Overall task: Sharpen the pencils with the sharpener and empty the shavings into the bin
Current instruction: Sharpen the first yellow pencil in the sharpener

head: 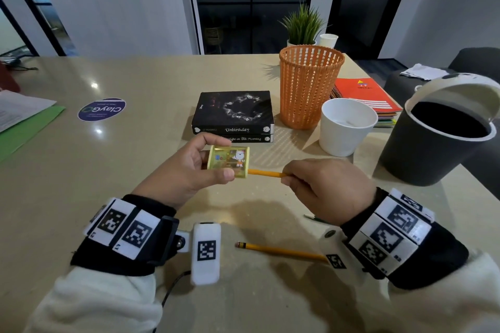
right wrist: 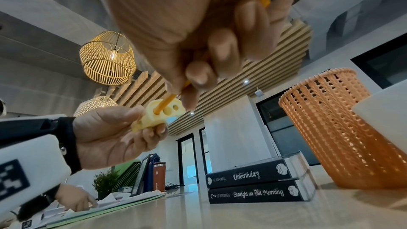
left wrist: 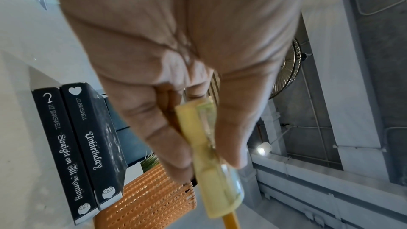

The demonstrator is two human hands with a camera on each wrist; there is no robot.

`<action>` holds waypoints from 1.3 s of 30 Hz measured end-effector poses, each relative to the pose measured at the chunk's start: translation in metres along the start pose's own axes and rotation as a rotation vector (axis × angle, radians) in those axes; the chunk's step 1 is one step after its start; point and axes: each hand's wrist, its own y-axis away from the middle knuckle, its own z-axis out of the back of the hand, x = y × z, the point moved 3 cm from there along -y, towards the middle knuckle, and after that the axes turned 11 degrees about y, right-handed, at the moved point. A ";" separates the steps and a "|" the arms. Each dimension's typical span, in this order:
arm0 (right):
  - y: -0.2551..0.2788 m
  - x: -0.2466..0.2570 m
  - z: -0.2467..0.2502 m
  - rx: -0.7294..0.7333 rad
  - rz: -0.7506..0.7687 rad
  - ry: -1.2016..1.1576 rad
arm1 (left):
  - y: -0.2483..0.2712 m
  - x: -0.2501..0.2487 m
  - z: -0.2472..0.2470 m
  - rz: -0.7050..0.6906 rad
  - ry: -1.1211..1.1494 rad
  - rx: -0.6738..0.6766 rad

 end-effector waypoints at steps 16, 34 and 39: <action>0.005 -0.004 0.006 -0.150 -0.025 0.018 | 0.005 -0.006 0.014 -0.004 0.085 -0.065; 0.002 0.010 0.012 -0.252 0.050 -0.026 | 0.004 -0.002 0.000 0.038 -0.022 -0.043; 0.001 0.012 0.010 -0.262 0.089 -0.052 | 0.006 -0.004 0.002 0.051 -0.023 -0.022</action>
